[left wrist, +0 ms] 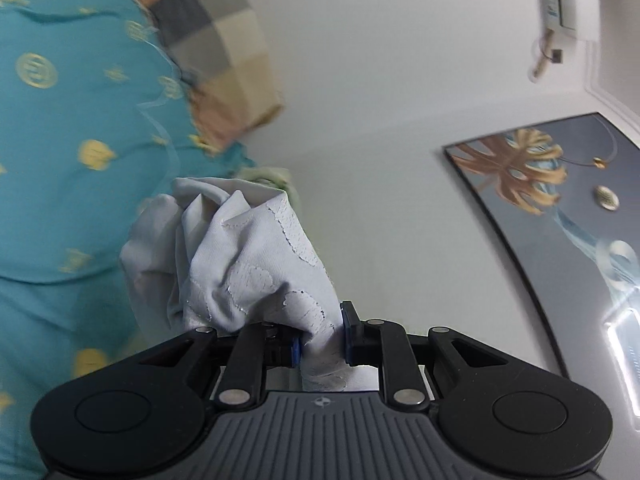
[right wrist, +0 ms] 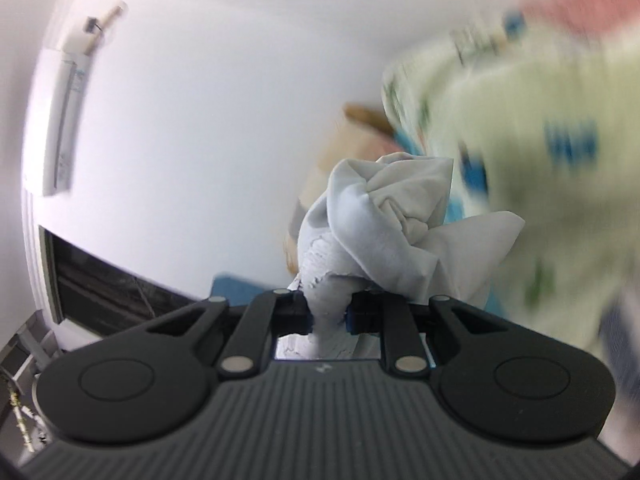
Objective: Fold clothes
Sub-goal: 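Lift the folded shirt with both grippers and carry it onto the green blanket, then open both grippers to release the shirt on the blanket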
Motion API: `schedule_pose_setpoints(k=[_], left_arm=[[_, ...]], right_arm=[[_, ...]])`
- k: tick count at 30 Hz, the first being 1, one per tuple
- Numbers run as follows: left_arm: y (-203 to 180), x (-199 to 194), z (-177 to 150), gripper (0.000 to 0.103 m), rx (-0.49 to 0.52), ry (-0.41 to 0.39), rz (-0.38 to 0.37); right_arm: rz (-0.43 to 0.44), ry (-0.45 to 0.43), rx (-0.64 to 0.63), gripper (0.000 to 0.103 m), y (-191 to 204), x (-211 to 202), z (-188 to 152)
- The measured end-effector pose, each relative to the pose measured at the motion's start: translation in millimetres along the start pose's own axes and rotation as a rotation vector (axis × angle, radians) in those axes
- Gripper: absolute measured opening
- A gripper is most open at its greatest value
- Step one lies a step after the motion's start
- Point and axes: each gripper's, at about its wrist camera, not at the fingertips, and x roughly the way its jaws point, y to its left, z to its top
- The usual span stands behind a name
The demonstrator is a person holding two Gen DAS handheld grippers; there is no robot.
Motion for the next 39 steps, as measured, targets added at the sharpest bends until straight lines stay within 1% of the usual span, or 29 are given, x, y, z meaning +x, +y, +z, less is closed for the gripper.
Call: schedule_pose_setpoints(k=[3,5,6,8,10,12,14,16,18,21,22,23,24,25,26,28,30,31,32,33,36,38,39], left_arm=[[-29,65,-17,0.02,0.023,0.035,-0.077],[-35,112,-35,0.02,0.049,0.069,-0.113],[-35,130,-46,0.02,0.068,0.092,-0.121],[-28,153,-72,0.02,0.107,0.153,-0.115],[-6,160,-100,0.02,0.123,0.224,-0.081],[24,154,-125,0.02,0.119,0.291,-0.048],[51,150,-143,0.02,0.129,0.354,-0.018],[76,140,-156,0.021,0.134,0.401,0.02],[91,134,-161,0.021,0.156,0.433,0.062],[92,128,-167,0.025,0.192,0.455,0.103],[88,125,-168,0.031,0.22,0.46,0.117],[83,120,-171,0.042,0.262,0.465,0.138],[75,117,-172,0.048,0.311,0.47,0.162],[66,114,-172,0.059,0.363,0.477,0.187],[59,111,-172,0.061,0.413,0.487,0.211],[44,101,-175,0.063,0.501,0.497,0.249],[29,81,-177,0.067,0.568,0.491,0.26],[20,69,-179,0.072,0.603,0.48,0.261],[10,56,-182,0.078,0.641,0.463,0.261],[-1,41,-185,0.08,0.679,0.445,0.262],[-37,-4,-197,0.08,0.805,0.367,0.289],[-58,-32,-209,0.084,0.901,0.316,0.295],[-66,-45,-214,0.085,0.93,0.297,0.296]], right_arm=[[0.006,-0.093,-0.05,0.018,5,-15,50],[-0.009,-0.145,-0.091,0.018,1,-27,76],[-0.033,-0.159,-0.111,0.018,-5,-33,85],[-0.085,-0.181,-0.145,0.018,-19,-46,102],[-0.154,-0.163,-0.132,0.018,-44,-58,107],[-0.214,-0.102,-0.056,0.018,-77,-70,104],[-0.278,-0.043,0.002,0.019,-108,-78,93],[-0.323,-0.011,0.043,0.018,-132,-85,83],[-0.33,-0.008,0.061,0.018,-144,-88,77],[-0.317,-0.014,0.059,0.021,-145,-91,74],[-0.317,-0.019,0.057,0.022,-144,-94,73],[-0.318,-0.025,0.053,0.022,-143,-96,72],[-0.324,-0.034,0.041,0.023,-141,-99,71],[-0.333,-0.045,0.018,0.023,-137,-106,69],[-0.343,-0.057,-0.006,0.023,-132,-113,66],[-0.362,-0.087,-0.068,0.023,-117,-131,59],[-0.368,-0.114,-0.137,0.023,-99,-148,48],[-0.359,-0.119,-0.174,0.023,-89,-155,41],[-0.35,-0.123,-0.21,0.023,-79,-162,34],[-0.344,-0.127,-0.251,0.023,-69,-168,27],[-0.36,-0.143,-0.391,0.023,-34,-183,0],[-0.37,-0.155,-0.478,0.023,-13,-192,-17],[-0.374,-0.161,-0.517,0.023,-2,-197,-26]])
